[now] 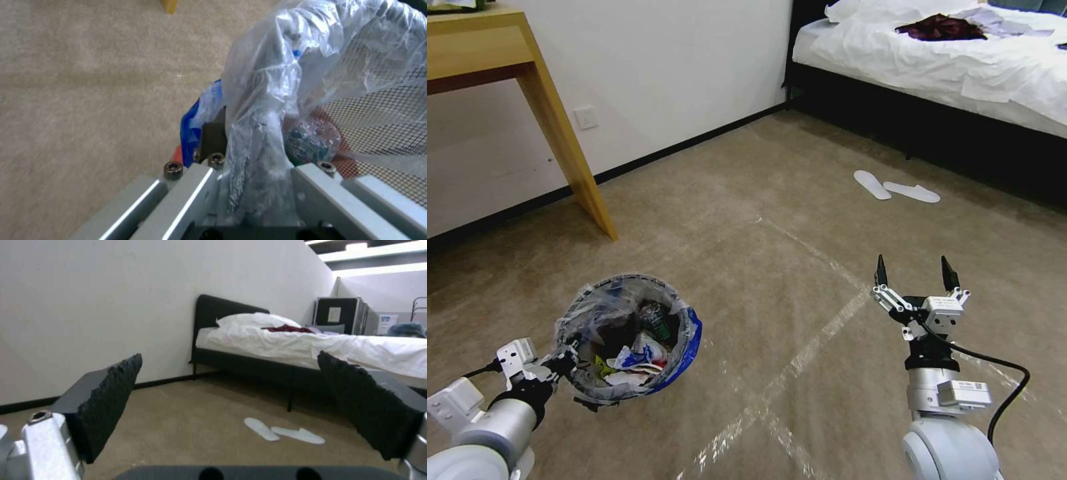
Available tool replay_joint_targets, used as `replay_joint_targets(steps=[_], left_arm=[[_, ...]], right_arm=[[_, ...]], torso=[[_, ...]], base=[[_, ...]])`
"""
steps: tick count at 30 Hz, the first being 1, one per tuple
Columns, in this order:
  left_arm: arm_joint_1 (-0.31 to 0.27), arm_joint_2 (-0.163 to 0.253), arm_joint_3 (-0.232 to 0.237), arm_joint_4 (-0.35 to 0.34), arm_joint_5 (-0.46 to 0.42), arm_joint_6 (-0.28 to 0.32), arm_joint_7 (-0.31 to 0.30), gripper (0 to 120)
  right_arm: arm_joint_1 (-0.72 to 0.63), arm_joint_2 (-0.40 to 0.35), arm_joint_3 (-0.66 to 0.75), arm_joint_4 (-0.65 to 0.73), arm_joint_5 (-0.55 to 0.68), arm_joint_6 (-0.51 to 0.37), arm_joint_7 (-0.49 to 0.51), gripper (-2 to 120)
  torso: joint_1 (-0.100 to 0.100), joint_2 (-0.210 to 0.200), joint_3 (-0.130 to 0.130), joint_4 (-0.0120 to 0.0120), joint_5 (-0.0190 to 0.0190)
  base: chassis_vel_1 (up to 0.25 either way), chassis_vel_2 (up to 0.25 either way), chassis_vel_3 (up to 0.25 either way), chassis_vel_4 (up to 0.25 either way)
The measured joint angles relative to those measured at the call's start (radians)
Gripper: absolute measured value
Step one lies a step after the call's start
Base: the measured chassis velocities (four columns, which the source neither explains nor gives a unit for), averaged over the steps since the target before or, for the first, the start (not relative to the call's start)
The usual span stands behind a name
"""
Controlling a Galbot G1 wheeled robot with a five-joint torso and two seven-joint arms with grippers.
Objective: Pick up the trash bin and place the garbage on the floor into it.
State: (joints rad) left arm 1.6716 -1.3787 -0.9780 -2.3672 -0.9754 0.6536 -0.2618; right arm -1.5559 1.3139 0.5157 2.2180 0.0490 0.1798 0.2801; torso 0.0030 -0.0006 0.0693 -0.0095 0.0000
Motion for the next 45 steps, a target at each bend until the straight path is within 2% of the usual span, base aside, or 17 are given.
replay_joint_targets(steps=[21,45], left_arm=[[-0.019,0.012,-0.003,0.024,-0.008,-0.002,0.0,1],[-0.014,0.011,-0.001,0.02,-0.009,0.0,-0.002,1]], right_arm=[[0.025,0.007,-0.013,-0.032,-0.007,-0.003,-0.005,100],[0.026,0.006,-0.015,-0.039,-0.012,-0.002,-0.003,100]], torso=[[0.0,0.0,0.0,-0.0001,0.0],[0.0,0.0,0.0,-0.0002,0.0]], base=[[-0.192,0.194,0.196,-0.196],[-0.207,0.215,0.21,-0.22]])
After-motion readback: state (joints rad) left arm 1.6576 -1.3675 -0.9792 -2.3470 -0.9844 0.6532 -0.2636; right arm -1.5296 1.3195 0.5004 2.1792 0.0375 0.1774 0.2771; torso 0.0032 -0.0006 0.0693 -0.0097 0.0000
